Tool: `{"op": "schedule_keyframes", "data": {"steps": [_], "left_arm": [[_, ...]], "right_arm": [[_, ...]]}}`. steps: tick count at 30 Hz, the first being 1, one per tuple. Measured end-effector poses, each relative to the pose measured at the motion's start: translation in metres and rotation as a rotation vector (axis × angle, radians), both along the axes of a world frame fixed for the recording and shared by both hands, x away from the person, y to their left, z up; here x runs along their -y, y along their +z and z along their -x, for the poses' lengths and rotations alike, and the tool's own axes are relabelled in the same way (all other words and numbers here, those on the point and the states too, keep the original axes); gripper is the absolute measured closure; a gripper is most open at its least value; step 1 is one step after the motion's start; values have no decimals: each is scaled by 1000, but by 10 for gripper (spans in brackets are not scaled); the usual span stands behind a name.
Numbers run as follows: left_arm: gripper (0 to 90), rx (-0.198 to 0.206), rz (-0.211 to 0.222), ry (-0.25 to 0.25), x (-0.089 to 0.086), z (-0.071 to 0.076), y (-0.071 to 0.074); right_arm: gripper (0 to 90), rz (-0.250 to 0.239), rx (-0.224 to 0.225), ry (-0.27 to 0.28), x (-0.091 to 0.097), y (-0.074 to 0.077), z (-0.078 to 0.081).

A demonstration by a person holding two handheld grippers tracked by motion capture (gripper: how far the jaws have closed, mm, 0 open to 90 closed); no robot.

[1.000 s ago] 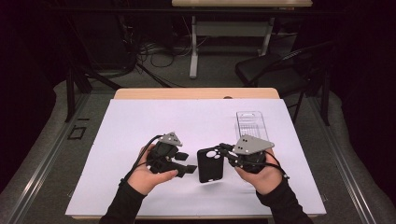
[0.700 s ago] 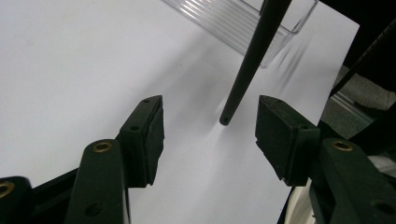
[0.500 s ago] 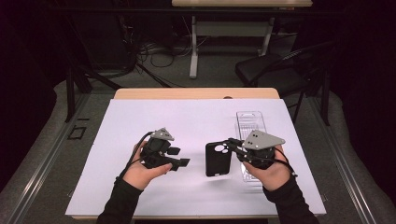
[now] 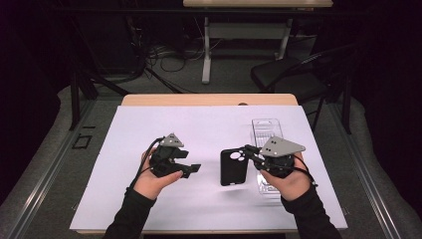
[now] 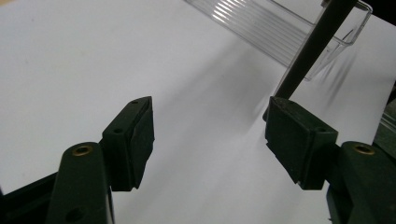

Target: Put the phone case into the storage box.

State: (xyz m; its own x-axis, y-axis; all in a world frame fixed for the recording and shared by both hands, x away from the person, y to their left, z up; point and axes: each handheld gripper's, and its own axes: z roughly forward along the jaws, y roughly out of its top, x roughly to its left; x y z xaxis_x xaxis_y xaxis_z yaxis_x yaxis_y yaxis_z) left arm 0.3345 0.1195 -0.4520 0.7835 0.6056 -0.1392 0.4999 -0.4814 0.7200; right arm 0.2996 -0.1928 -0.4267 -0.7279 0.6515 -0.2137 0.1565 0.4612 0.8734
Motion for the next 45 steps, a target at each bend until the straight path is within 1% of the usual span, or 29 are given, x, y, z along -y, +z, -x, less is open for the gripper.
{"op": "schedule_keyframes", "data": {"steps": [3, 5, 9, 11, 15, 17, 21, 27, 31, 34, 41, 45], "left_arm": [[295, 2, 4, -5, 1, -1, -2], [255, -12, -1, -7, 2, -1, -3], [185, -22, 24, 3, 1, -2, -3], [167, -20, 19, 2, 0, -2, -3], [161, -33, 21, 0, 1, -3, -5], [158, -46, 19, -1, 1, -3, -6], [153, -45, 13, -4, 1, -3, -7], [103, -47, 25, -19, 0, -2, -7], [93, -52, 32, -11, 0, -3, -7], [93, -57, 32, -14, 0, -3, -8], [93, -54, 31, -16, 0, -3, -9], [93, -57, 23, -16, 0, -4, -9]], "right_arm": [[822, -9, 0, -6, 3, 0, -4], [822, -14, -7, -8, 5, 0, -6], [822, -25, -23, -6, 13, 3, -11], [823, -31, -23, -7, 16, 5, -13], [822, -40, -25, -1, 21, 14, -17], [822, -37, -24, 1, 23, 18, -18], [822, -34, -17, -4, 28, 27, -22], [822, -40, -9, -7, 38, 41, -28], [822, -34, 2, -7, 46, 49, -31], [822, -29, 10, -13, 52, 52, -34], [822, -40, 22, -29, 70, 60, -39], [822, -26, 27, -44, 77, 61, -42]]}}
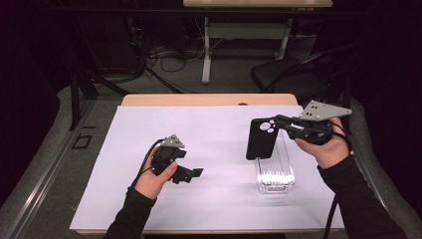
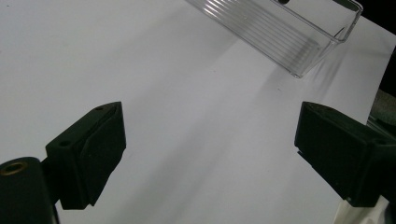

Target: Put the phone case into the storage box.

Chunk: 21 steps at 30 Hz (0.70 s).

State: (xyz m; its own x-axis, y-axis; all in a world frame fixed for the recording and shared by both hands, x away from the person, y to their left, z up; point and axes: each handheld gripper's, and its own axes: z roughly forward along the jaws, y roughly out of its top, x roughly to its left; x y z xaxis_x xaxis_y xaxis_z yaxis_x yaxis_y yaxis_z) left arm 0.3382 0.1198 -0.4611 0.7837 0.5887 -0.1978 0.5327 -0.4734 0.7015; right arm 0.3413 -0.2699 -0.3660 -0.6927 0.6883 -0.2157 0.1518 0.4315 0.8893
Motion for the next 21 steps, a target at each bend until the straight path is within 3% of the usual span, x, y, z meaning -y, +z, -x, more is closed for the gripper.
{"op": "schedule_keyframes", "data": {"steps": [10, 21], "left_arm": [[94, -2, 9, -7, 0, -1, -1], [95, -11, 13, -13, -2, -2, -2]], "right_arm": [[822, 15, 7, -17, 11, -1, -8], [822, 44, 11, -45, 20, -7, -30]]}}
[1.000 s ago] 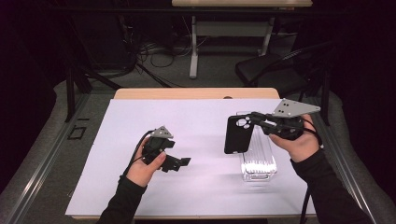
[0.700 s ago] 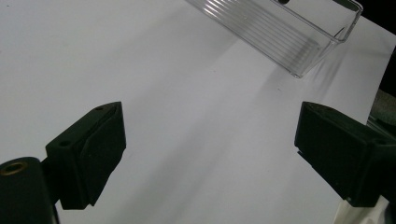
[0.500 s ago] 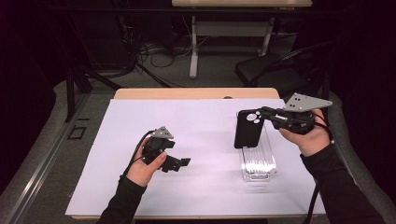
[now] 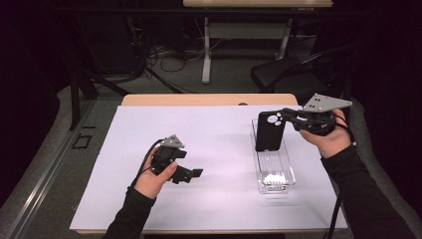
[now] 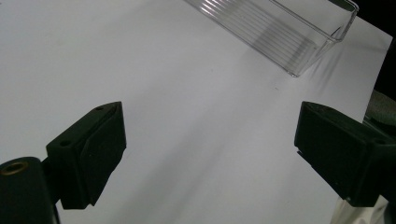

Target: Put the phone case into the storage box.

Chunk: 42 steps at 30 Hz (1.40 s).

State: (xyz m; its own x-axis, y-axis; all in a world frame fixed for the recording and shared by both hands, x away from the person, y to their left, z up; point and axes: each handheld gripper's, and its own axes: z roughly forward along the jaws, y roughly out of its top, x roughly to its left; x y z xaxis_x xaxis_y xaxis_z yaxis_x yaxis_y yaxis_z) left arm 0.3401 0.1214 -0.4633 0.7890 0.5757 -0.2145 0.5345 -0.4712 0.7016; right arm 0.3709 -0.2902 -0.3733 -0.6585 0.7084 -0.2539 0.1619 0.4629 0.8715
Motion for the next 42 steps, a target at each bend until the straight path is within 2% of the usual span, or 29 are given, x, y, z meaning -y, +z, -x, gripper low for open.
{"op": "schedule_keyframes", "data": {"steps": [19, 33, 42], "left_arm": [[96, -2, 19, -2, -1, 0, 0], [96, 9, 22, 0, -2, 2, 2], [96, 5, 24, 4, -4, 3, 2]], "right_arm": [[823, 21, 19, -54, 9, -12, -33], [823, 21, 23, -83, 4, -26, -54], [823, 20, 43, -87, 0, -32, -63]]}}
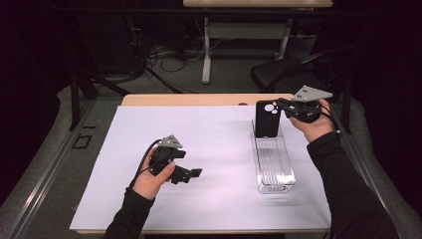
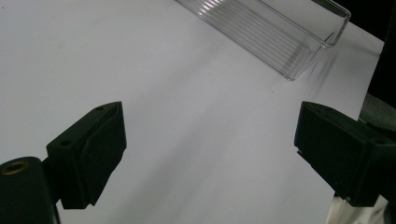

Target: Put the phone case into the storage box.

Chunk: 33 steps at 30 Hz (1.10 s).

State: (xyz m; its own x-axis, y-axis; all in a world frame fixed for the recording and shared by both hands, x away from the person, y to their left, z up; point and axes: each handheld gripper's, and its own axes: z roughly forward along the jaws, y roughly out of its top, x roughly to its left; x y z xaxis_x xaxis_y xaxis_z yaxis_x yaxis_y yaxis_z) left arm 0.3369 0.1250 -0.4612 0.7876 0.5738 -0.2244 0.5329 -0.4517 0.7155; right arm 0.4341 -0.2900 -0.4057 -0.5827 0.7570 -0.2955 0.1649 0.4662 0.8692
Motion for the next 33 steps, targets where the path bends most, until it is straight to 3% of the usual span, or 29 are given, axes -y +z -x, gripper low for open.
{"op": "schedule_keyframes", "data": {"steps": [33], "left_arm": [[96, -9, -7, 16, -4, 0, -4]], "right_arm": [[824, 4, 46, -26, 3, -32, -24]]}}
